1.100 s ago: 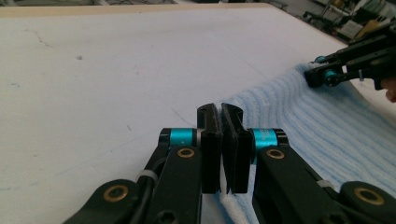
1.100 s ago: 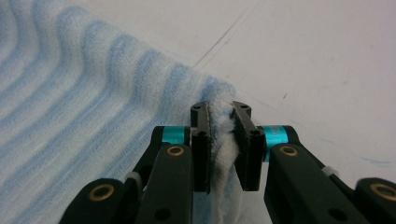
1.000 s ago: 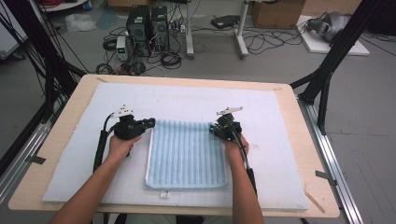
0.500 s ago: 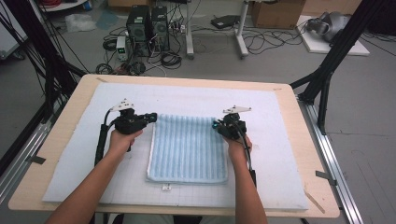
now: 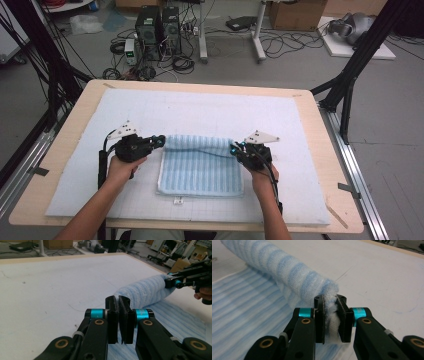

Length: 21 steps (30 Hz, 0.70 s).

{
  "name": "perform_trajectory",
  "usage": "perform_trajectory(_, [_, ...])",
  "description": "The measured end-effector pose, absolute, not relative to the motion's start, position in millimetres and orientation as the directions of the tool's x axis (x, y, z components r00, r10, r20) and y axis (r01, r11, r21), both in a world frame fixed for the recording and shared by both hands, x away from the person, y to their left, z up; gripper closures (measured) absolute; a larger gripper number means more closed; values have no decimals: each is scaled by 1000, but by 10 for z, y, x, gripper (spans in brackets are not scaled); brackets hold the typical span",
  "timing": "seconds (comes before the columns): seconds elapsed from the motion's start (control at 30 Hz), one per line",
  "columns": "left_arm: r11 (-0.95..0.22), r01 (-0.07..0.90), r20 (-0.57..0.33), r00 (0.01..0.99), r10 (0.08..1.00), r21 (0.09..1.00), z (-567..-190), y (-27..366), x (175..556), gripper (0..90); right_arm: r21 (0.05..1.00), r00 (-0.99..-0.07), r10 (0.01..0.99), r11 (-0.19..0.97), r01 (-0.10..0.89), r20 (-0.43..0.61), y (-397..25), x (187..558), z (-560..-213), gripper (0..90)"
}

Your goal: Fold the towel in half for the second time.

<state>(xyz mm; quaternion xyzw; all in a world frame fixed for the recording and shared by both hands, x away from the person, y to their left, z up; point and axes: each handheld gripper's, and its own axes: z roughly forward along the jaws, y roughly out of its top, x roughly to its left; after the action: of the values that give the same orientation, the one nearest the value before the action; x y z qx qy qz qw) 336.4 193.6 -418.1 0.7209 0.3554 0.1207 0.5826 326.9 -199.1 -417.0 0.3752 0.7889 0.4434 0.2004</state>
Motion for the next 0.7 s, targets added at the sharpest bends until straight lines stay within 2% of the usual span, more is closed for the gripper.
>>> perform_trajectory(0.7, [-157, 360, -204, 780, 592, 920, -4267, 1984, 2629, 856, 863, -648, 762, 329, 384, -2, -2030, 2547, -4234, 790])
